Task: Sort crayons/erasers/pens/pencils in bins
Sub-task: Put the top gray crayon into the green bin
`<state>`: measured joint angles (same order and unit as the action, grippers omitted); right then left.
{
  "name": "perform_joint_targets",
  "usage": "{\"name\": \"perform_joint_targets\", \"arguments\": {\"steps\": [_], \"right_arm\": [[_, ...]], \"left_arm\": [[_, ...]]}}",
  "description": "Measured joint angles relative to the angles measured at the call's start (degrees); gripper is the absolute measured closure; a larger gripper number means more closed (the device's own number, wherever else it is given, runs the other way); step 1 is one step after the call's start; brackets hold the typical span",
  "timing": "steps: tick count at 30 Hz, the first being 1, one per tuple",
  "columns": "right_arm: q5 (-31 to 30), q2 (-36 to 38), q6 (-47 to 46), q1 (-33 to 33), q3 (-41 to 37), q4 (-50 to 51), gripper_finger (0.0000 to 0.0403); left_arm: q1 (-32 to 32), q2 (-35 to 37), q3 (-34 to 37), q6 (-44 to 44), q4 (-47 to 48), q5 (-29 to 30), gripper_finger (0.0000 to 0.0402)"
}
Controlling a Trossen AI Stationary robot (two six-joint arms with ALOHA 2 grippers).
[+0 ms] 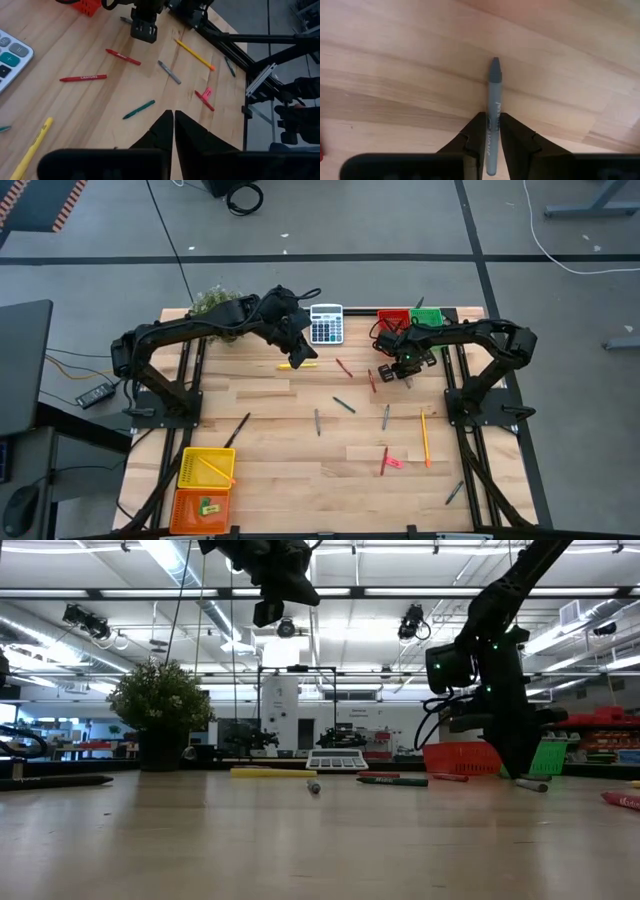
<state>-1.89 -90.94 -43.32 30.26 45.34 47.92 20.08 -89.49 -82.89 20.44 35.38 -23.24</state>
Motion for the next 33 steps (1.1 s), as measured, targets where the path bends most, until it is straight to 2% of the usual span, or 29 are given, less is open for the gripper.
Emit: {"name": "perform_joint_targets", "arguments": {"steps": [10, 18, 23, 28, 33], "right_arm": [[-0.24, 0.03, 0.41, 0.04, -0.78, -0.76, 0.0340], [-0.11, 1.53, -0.23, -0.79, -2.90, -2.37, 0.0341], [-0.41, 2.82, -0.18, -0.37, -2.14, -1.85, 0.0341], [1.44, 3.08, -0.15, -0.33, -2.16, -0.89, 0.0341], [5.32, 3.74, -0.15, -0.73, -2.11, -0.76, 0.0341]], "left_arm": [[0.00, 0.26, 0.01, 0.57, 0.02, -0.02, 0.0394], [0.00, 0.75, 0.00, 1.62, 0.12, -1.95, 0.0379], [0.09, 1.11, 0.00, 1.65, -0.09, -2.03, 0.0389], [0.11, 1.22, 0.00, 1.62, -0.23, -1.99, 0.0395], [0.11, 1.22, 0.00, 1.55, -0.02, -1.97, 0.0377]]}}
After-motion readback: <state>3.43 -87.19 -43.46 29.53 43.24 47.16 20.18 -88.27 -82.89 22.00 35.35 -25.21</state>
